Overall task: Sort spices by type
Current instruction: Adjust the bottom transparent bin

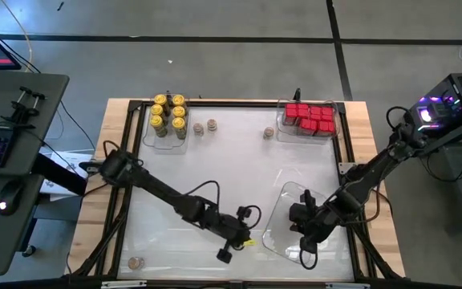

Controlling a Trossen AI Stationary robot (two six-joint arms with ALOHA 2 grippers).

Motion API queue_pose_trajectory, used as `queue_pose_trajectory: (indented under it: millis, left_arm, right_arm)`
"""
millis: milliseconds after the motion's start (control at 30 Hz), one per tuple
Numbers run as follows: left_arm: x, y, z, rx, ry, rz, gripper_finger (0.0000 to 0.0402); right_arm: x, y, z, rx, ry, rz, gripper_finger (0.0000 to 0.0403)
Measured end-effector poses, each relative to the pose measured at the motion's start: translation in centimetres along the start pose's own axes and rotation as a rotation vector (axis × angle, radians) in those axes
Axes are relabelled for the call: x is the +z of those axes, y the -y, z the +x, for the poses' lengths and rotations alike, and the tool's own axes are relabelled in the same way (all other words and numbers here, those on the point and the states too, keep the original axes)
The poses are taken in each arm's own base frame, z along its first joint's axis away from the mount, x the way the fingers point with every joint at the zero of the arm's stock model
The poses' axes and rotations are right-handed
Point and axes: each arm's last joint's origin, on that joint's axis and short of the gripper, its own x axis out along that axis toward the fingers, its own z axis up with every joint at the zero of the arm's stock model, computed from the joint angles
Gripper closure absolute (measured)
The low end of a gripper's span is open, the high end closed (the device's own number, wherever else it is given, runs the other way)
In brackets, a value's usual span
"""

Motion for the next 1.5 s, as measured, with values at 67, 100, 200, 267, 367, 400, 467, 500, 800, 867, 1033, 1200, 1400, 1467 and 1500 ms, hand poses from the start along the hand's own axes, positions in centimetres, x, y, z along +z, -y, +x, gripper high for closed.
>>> queue_pose_trajectory:
  millis: [67,100,200,267,367,400,467,500,800,867,1033,1200,1400,1467,1500]
  left_arm:
    - [-0.6,-0.6,0.4,0.066,-0.027,0.022,0.0402]
    - [-0.8,-1.1,0.9,0.094,-0.017,0.017,0.0402]
    - [-1.5,-2.3,2.4,0.134,0.026,-0.049,0.0401]
    - [-2.2,-2.7,3.4,0.145,0.051,-0.110,0.0401]
    - [-2.6,-2.5,4.2,0.123,0.077,-0.176,0.0401]
    - [-2.6,-2.2,4.3,0.110,0.083,-0.181,0.0401]
    - [-2.8,-1.5,4.5,0.095,0.077,-0.174,0.0401]
    - [-3.0,-1.2,4.7,0.090,0.079,-0.172,0.0402]
    - [-3.5,-0.4,6.2,0.083,0.178,-0.204,0.0402]
    - [-3.6,-0.6,6.2,0.091,0.164,-0.216,0.0402]
    - [-3.2,-1.4,6.2,0.106,0.188,-0.193,0.0401]
    - [-2.8,-2.5,6.1,0.122,0.204,-0.216,0.0401]
    - [-2.7,-2.8,6.1,0.122,0.224,-0.277,0.0402]
    - [-2.7,-2.6,6.1,0.119,0.225,-0.276,0.0401]
    - [-2.6,-2.5,6.1,0.117,0.228,-0.275,0.0401]
  right_arm:
    - [0.1,0.2,0.1,-0.012,-0.005,0.002,0.0403]
    - [0.1,0.3,0.2,-0.023,-0.015,0.006,0.0403]
    - [0.1,0.7,0.2,-0.060,-0.009,0.043,0.0403]
    - [0.2,0.8,0.2,-0.077,0.001,0.053,0.0403]
    - [0.0,1.0,0.2,-0.092,-0.017,0.054,0.0403]
    - [-0.1,1.1,0.2,-0.103,-0.037,0.062,0.0403]
    - [-0.5,1.4,0.1,-0.128,-0.082,0.079,0.0403]
    - [-0.7,1.6,0.1,-0.148,-0.107,0.088,0.0403]
    - [-1.9,3.7,-0.7,-0.391,-0.212,0.242,0.0403]
    - [-1.9,4.2,-0.8,-0.437,-0.208,0.263,0.0403]
    - [-0.8,5.2,-0.6,-0.479,-0.163,0.246,0.0403]
    - [1.5,6.9,-0.1,-0.492,-0.097,0.223,0.0403]
    - [4.2,9.0,0.3,-0.451,-0.050,0.187,0.0403]
    - [4.8,9.6,0.4,-0.432,-0.050,0.175,0.0403]
    - [5.0,9.9,0.4,-0.426,-0.054,0.169,0.0403]
